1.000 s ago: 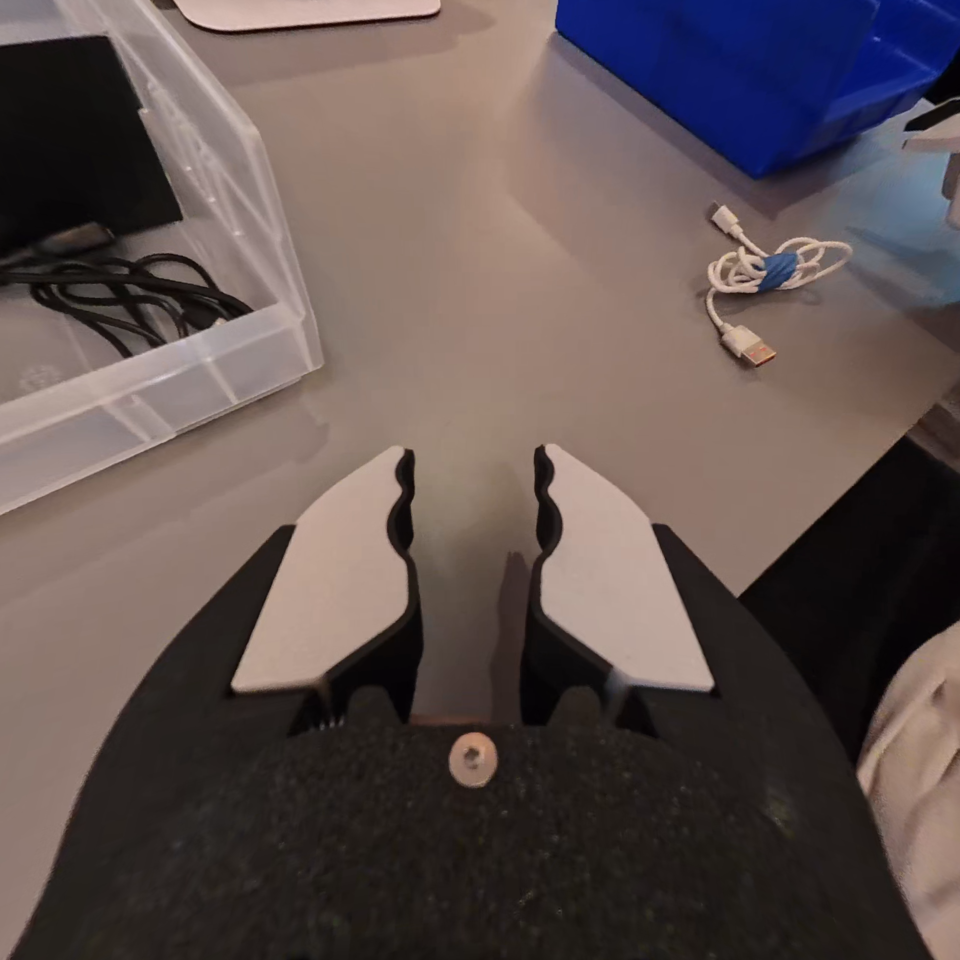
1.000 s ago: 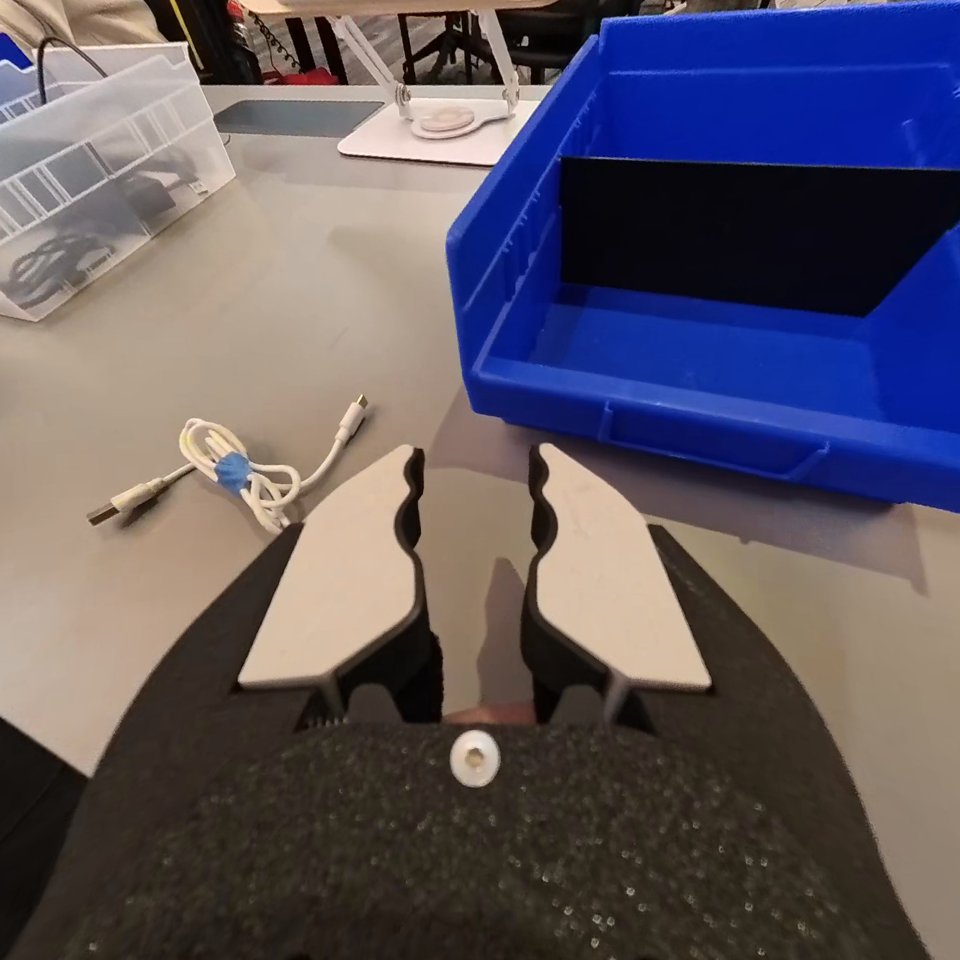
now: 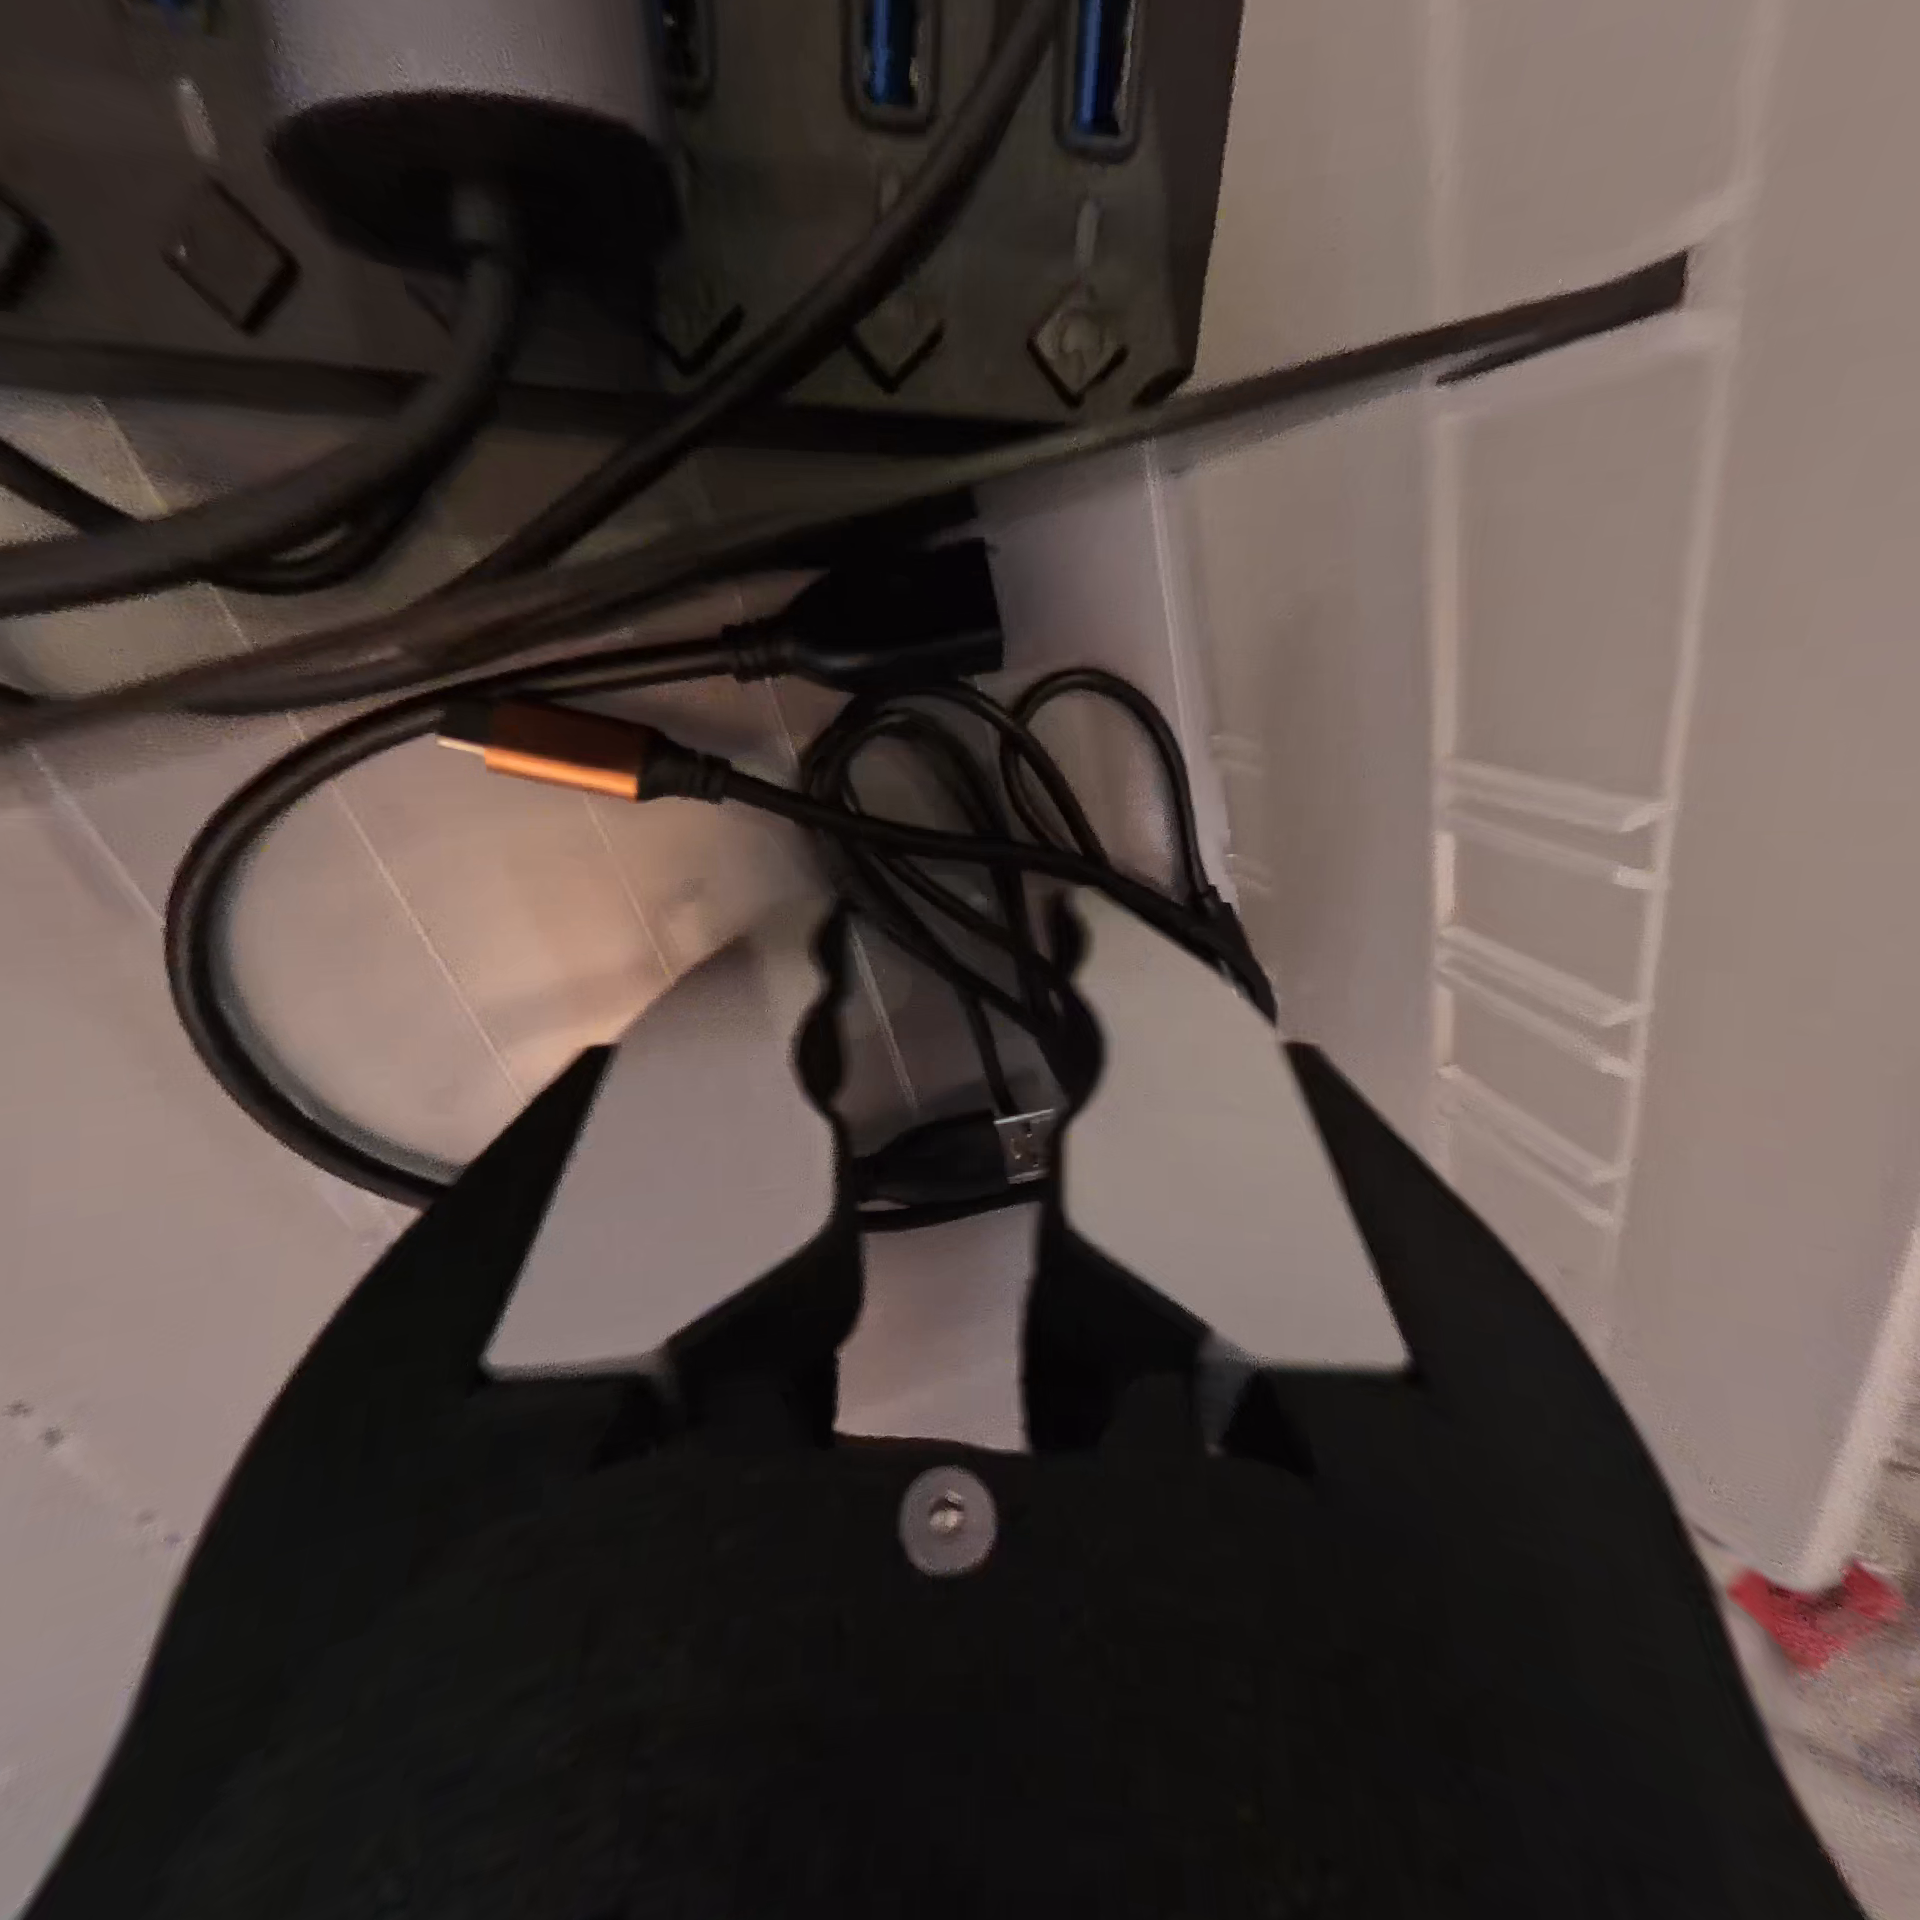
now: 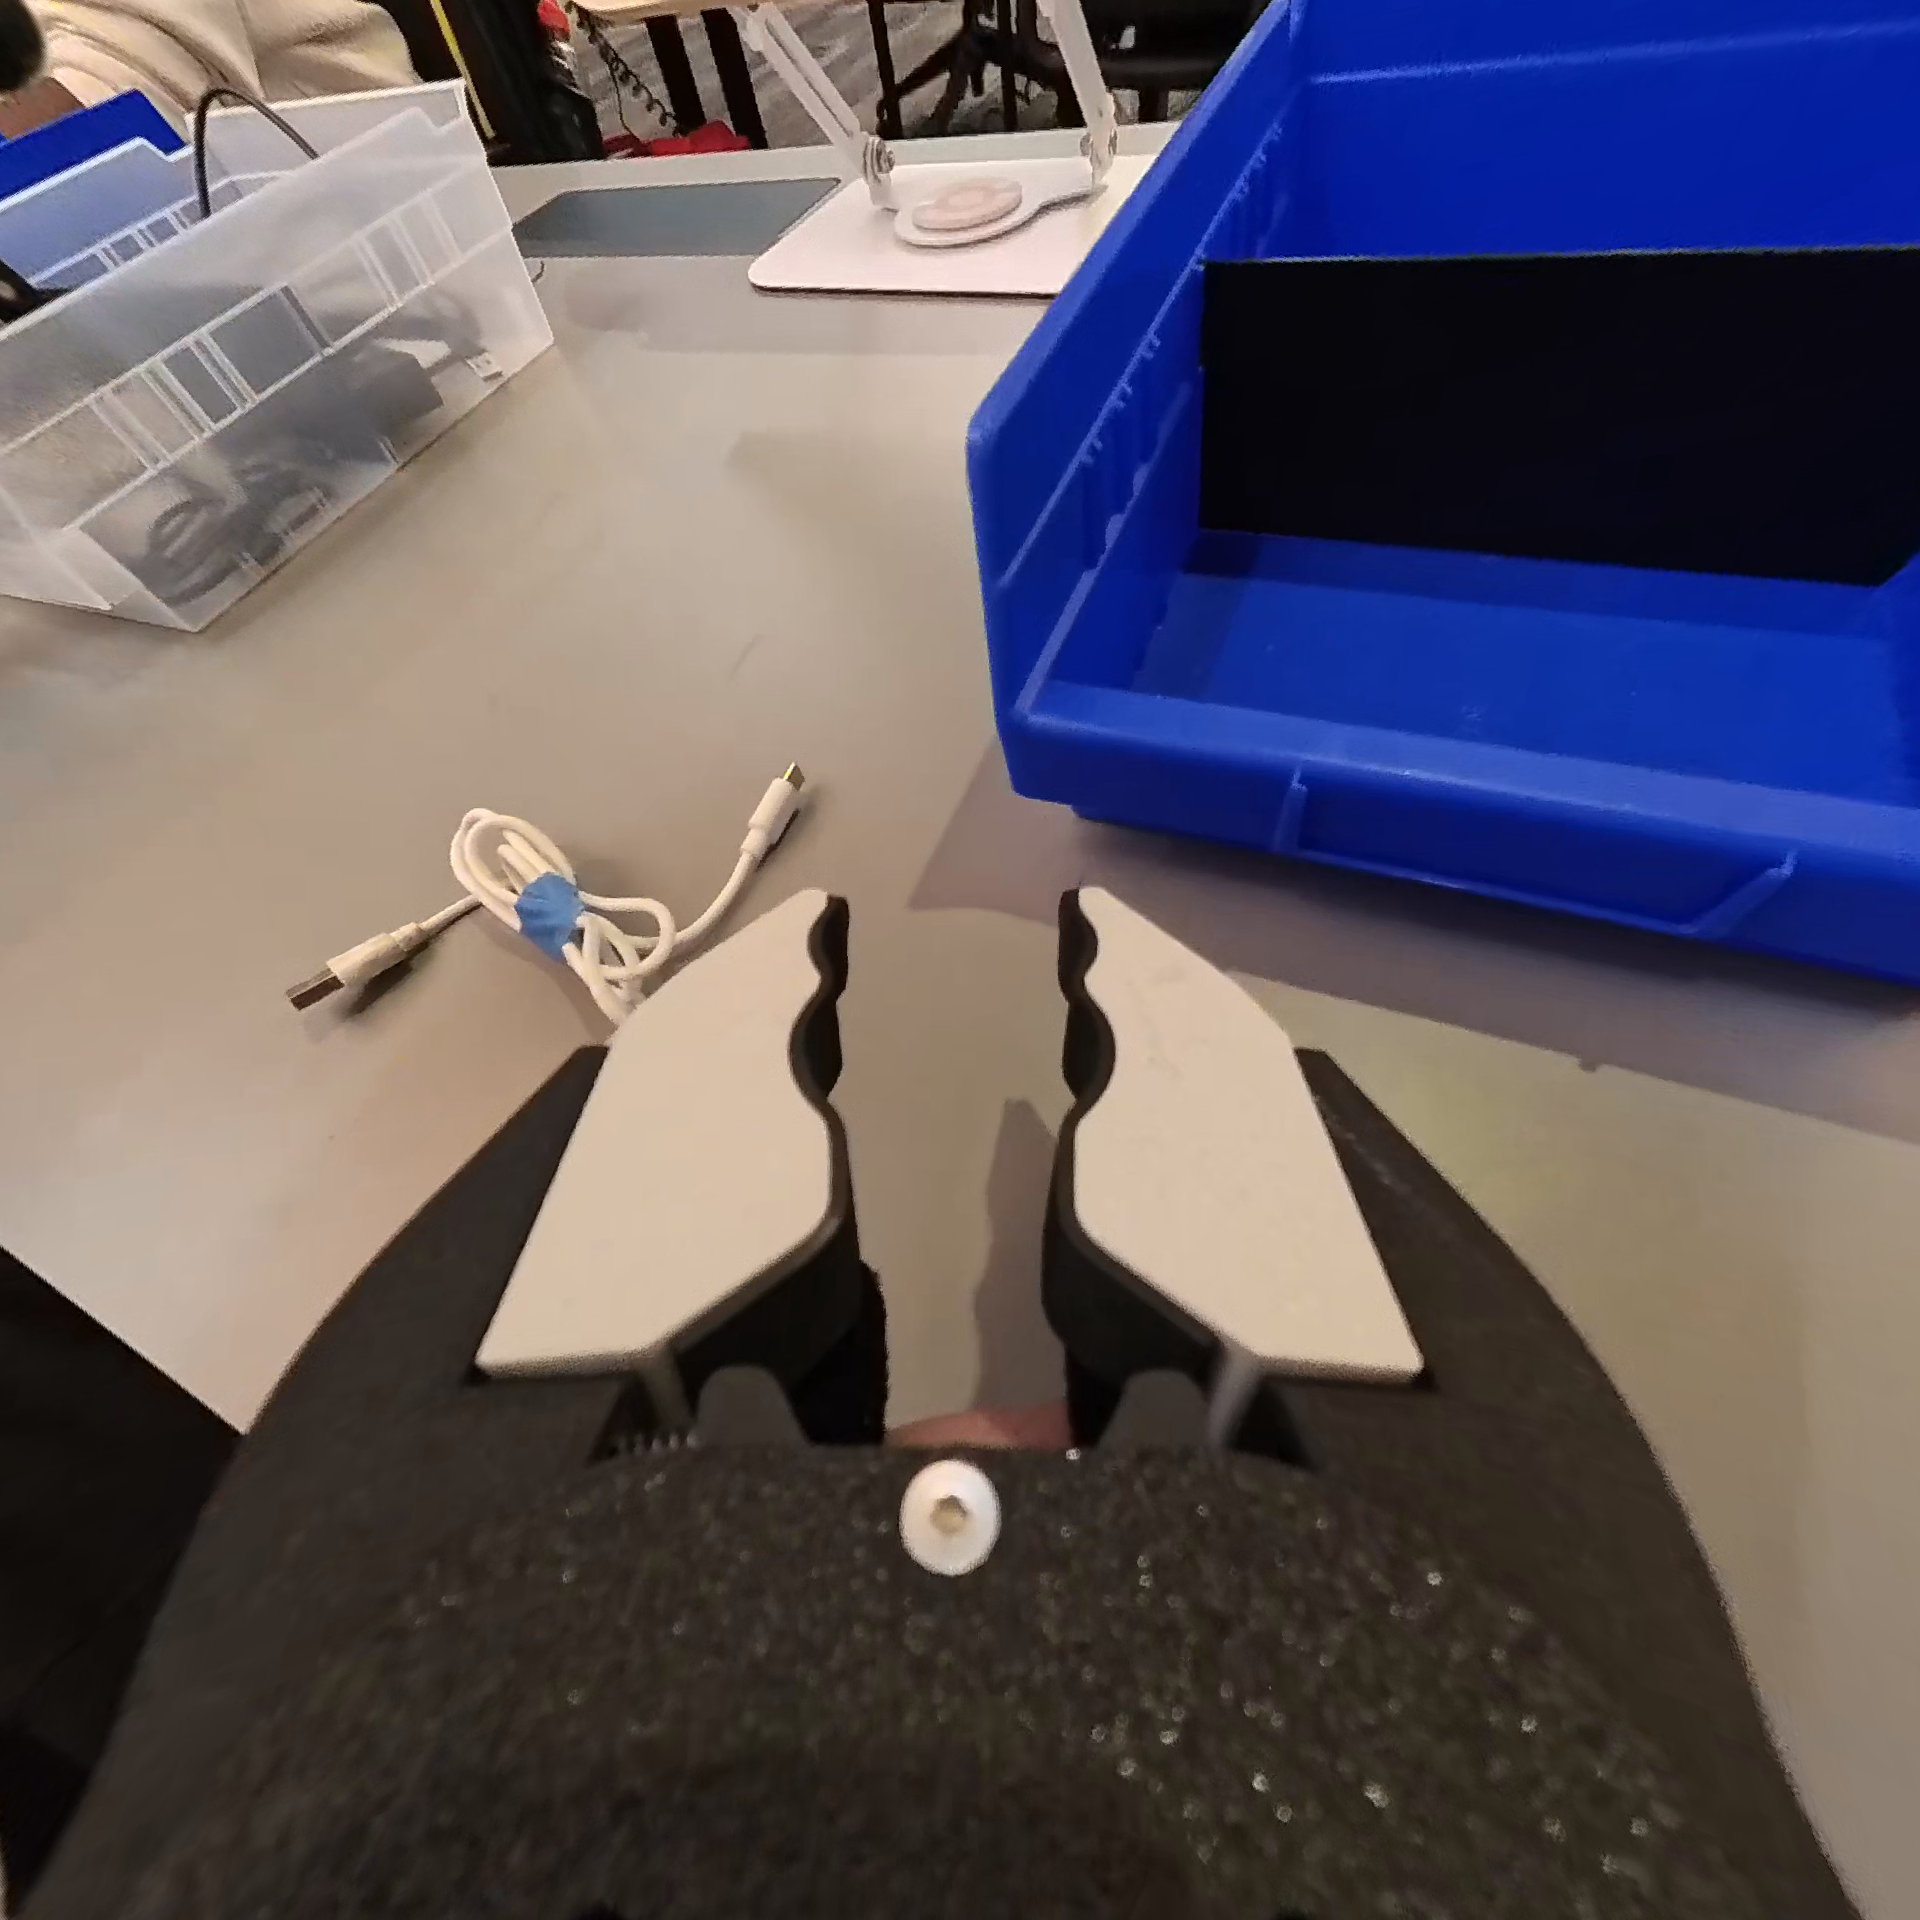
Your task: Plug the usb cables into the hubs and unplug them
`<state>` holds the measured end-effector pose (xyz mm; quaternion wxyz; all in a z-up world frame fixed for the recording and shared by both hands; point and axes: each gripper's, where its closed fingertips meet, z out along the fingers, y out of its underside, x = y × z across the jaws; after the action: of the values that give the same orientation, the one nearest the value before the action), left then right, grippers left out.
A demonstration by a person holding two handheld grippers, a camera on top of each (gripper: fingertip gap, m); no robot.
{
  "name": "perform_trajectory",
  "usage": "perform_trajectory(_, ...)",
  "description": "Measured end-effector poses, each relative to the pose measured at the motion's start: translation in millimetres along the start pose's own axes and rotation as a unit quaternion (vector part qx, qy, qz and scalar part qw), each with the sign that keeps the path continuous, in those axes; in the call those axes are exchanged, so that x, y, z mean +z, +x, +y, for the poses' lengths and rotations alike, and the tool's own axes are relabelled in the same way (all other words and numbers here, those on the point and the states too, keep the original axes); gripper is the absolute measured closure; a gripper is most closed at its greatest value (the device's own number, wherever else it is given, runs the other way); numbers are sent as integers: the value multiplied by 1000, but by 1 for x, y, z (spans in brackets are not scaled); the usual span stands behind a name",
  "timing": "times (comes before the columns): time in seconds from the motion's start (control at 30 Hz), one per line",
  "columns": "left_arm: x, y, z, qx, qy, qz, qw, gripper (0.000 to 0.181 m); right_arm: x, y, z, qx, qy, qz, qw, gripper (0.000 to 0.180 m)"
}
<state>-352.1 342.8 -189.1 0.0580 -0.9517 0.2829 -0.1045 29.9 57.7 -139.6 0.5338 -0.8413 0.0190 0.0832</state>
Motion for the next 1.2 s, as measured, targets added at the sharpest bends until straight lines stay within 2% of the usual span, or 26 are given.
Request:
perform_trajectory(0.03, 1, 0, 0, 18, -1, -7, 1000, 154, 0, 0, 0, 2, -1, -1, 1000, 141)
perform_trajectory(0.13, 3, 4, 0, 51, 20, -15, 998, 158, 1, 0, 2, 6, -5, -5, 1000, 141)
perform_trajectory(0.3, -9, 4, 0, 54, 64, -7, 996, 170, 1, 0, 3, 14, -9, -7, 1000, 141)
perform_trajectory(0.43, -51, -3, -10, 88, 141, -40, 985, 173, 0, 1, 3, 15, -7, -5, 1000, 141)
perform_trajectory(0.57, -107, -10, -25, 148, 231, -131, 953, 175, 2, -1, 3, 22, -9, -11, 1000, 141)
perform_trajectory(0.73, -135, -7, -23, 185, 259, -183, 930, 175, 2, -3, 3, 20, -9, -13, 1000, 142)
perform_trajectory(0.83, -137, -20, -17, 186, 239, -229, 925, 175, 1, -3, 3, 20, -9, -14, 1000, 142)
perform_trajectory(0.97, -97, -38, 9, 282, 92, -264, 918, 175, 0, -3, 3, 22, -8, -14, 1000, 142)
perform_trajectory(1.07, -85, -37, 20, 326, 34, -212, 921, 175, 0, -3, 3, 27, -9, -19, 999, 142)
perform_trajectory(1.2, -101, -29, 20, 372, 11, -150, 916, 175, 0, -4, 4, 30, -12, -22, 999, 142)
